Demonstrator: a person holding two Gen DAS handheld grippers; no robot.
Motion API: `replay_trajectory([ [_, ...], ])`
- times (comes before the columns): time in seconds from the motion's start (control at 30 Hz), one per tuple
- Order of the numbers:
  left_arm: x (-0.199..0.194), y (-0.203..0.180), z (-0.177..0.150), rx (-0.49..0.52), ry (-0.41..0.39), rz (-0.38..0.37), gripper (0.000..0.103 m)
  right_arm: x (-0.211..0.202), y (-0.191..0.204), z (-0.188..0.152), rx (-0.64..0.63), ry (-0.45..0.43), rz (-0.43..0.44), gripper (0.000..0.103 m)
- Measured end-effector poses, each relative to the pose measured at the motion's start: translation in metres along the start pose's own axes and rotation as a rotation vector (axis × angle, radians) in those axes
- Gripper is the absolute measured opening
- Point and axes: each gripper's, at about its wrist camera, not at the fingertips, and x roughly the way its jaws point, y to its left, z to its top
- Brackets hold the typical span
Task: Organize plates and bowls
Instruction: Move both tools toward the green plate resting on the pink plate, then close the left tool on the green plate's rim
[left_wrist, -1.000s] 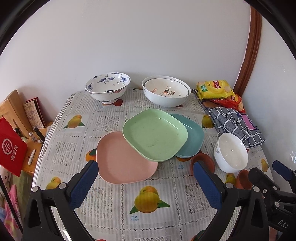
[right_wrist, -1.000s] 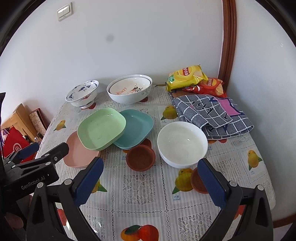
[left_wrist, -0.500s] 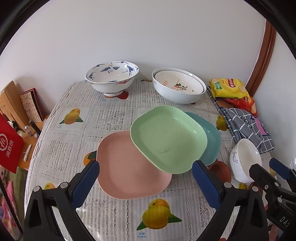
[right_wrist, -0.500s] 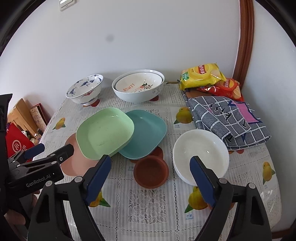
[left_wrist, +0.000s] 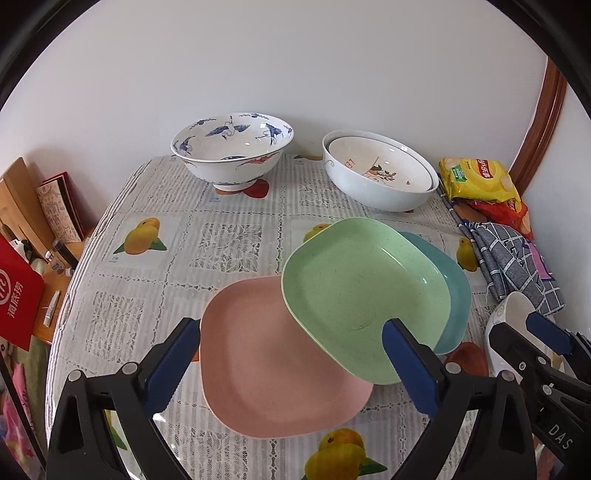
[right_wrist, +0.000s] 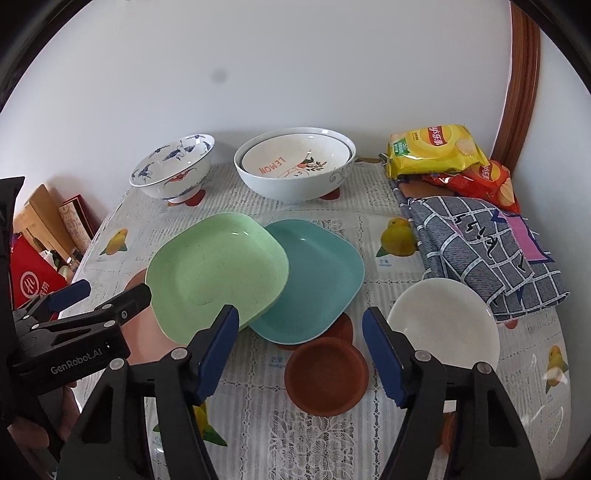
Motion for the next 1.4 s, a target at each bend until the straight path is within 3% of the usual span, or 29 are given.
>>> replay_trajectory([
  [0.5,0.043,0.001,0.016,-0.003,0.008,-0.024,0.095,0.045,0.004,0.016,-0.016,0.03,0.01,0.061],
  [0.97,0.075,-0.002,0.023,0.02,0.035,-0.061,0.075,0.083,0.014,0.02,-0.041,0.078,0.016,0.055],
  [1.03,0.078,-0.003,0.023,0.023,0.042,-0.072,0.067,0.089,0.016,0.019,-0.047,0.093,0.013,0.05],
  [1.2,0.081,-0.006,0.023,0.047,0.039,-0.072,0.058,0.096,0.015,0.017,-0.037,0.107,0.023,0.044],
  [1.3,0.082,-0.007,0.022,0.056,0.038,-0.069,0.052,0.099,0.014,0.016,-0.032,0.117,0.032,0.031],
  [1.4,0.081,-0.008,0.021,0.058,0.04,-0.092,0.039,0.099,0.014,0.015,-0.02,0.119,0.056,0.02],
])
